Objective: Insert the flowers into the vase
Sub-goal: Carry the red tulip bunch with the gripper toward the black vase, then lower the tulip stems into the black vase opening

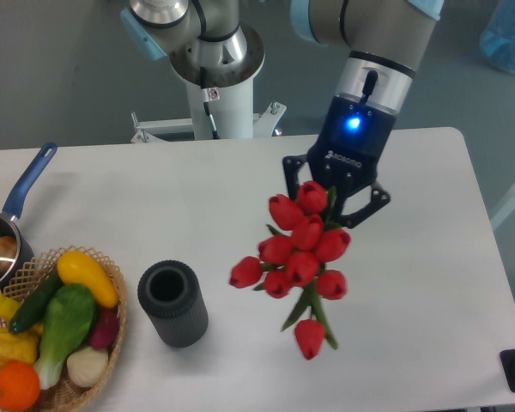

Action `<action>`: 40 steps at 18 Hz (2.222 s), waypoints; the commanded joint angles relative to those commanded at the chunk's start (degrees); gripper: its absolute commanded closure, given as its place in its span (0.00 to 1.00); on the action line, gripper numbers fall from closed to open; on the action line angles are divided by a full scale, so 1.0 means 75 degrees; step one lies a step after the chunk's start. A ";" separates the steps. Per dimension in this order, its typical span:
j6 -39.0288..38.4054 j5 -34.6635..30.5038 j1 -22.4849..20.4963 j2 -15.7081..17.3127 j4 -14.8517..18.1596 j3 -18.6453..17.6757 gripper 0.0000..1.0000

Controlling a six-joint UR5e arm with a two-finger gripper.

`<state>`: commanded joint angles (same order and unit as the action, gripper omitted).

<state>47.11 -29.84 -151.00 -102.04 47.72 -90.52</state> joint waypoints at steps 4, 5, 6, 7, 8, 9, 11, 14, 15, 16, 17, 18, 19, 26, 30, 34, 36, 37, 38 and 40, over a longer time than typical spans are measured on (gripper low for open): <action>-0.0035 0.0802 0.0058 -0.0059 0.0012 -0.0201 1.00; -0.0035 0.0802 0.0175 -0.0070 0.0012 -0.0201 1.00; -0.0012 0.0791 0.0257 -0.0082 0.0012 -0.0212 1.00; -0.0012 0.0802 0.0281 -0.0071 0.0012 -0.0212 1.00; -0.0023 0.0826 0.0293 -0.0070 0.0000 -0.0212 1.00; -0.0023 0.0895 0.0305 -0.0070 0.0000 -0.0212 1.00; -0.0023 0.1141 0.0398 -0.0082 0.0000 -0.0212 1.00; -0.0035 0.1107 0.0410 -0.0035 0.0012 -0.0212 1.00; -0.0035 0.1107 0.0410 -0.0024 0.0012 -0.0212 1.00; -0.0035 0.1107 0.0422 -0.0012 0.0012 -0.0212 1.00; -0.0047 0.1107 0.0422 -0.0012 0.0012 -0.0212 1.00; -0.0047 0.1165 0.0445 -0.0012 0.0012 -0.0224 1.00; -0.0047 0.1224 0.0503 -0.0035 0.0000 -0.0224 1.00; 0.0012 0.2700 0.0586 -0.0492 0.0000 -0.0224 1.00; 0.0047 0.2806 0.0586 -0.0574 0.0000 -0.0166 1.00; 0.0047 0.2794 0.0586 -0.0913 -0.0058 0.0174 1.00; 0.0059 0.2783 0.0586 -0.0961 -0.0082 0.0221 1.00; 0.0070 0.2783 0.0598 -0.0973 -0.0082 0.0221 1.00; 0.0082 0.2783 0.0598 -0.0973 -0.0082 0.0221 1.00; 0.0105 0.2760 0.0621 -0.1031 -0.0082 0.0210 1.00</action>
<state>47.90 -9.14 -146.34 -109.77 47.11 -88.94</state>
